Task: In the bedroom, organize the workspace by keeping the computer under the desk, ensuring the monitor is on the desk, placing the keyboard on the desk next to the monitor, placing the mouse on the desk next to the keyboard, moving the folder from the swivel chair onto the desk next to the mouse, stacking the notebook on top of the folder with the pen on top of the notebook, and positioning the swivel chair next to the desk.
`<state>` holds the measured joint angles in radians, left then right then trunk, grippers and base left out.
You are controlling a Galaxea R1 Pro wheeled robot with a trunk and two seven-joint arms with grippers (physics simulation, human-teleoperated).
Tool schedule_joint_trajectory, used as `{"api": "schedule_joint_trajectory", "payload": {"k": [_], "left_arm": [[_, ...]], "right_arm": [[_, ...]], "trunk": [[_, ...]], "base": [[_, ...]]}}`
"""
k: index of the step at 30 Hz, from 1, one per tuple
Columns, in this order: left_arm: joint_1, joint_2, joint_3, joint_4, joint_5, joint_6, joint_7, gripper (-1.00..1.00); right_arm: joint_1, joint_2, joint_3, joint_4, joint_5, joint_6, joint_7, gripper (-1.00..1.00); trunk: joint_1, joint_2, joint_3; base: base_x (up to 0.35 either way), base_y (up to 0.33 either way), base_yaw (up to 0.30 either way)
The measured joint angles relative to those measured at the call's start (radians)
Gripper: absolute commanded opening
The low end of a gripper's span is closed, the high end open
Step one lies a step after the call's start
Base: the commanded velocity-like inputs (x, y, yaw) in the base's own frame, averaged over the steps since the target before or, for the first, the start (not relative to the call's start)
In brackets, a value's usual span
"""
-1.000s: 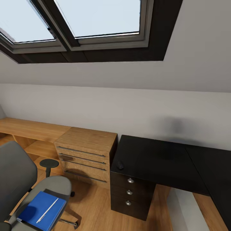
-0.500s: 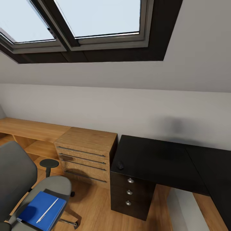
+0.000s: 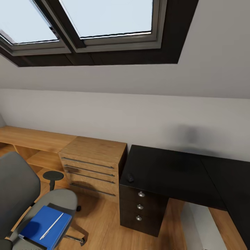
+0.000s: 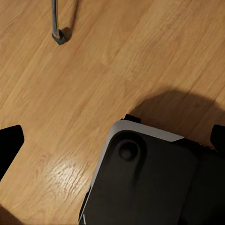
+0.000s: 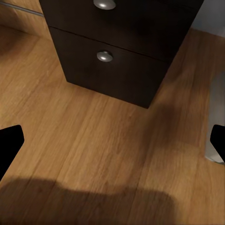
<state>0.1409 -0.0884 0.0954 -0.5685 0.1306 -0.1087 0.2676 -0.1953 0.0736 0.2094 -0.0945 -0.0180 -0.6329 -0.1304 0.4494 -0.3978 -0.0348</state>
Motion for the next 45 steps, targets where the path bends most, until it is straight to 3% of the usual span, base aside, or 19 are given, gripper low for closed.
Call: {"api": "schedule_joint_trajectory", "payload": {"k": [28, 35, 45], "left_arm": [[-0.002, 0.003, 0.001, 0.028, 0.001, -0.002, -0.002, 1.00], [-0.002, 0.023, -0.002, 0.038, -0.002, -0.191, -0.002, 1.00], [-0.002, 0.030, -0.005, 0.045, -0.003, -0.248, -0.001, 1.00]], "right_arm": [[0.000, -0.005, -0.004, 0.000, 0.000, 0.000, -0.004, 1.00], [0.000, -0.006, -0.001, 0.001, 0.003, 0.000, -0.003, 1.00], [0.000, -0.006, 0.001, 0.001, 0.005, 0.000, -0.001, 1.00]], "trunk": [[0.000, 0.000, -0.043], [0.000, 0.000, -0.044], [0.000, 0.000, -0.042]], "base": [[0.000, 0.000, 0.001], [-0.004, 0.000, -0.004], [-0.224, 0.000, -0.173]]}}
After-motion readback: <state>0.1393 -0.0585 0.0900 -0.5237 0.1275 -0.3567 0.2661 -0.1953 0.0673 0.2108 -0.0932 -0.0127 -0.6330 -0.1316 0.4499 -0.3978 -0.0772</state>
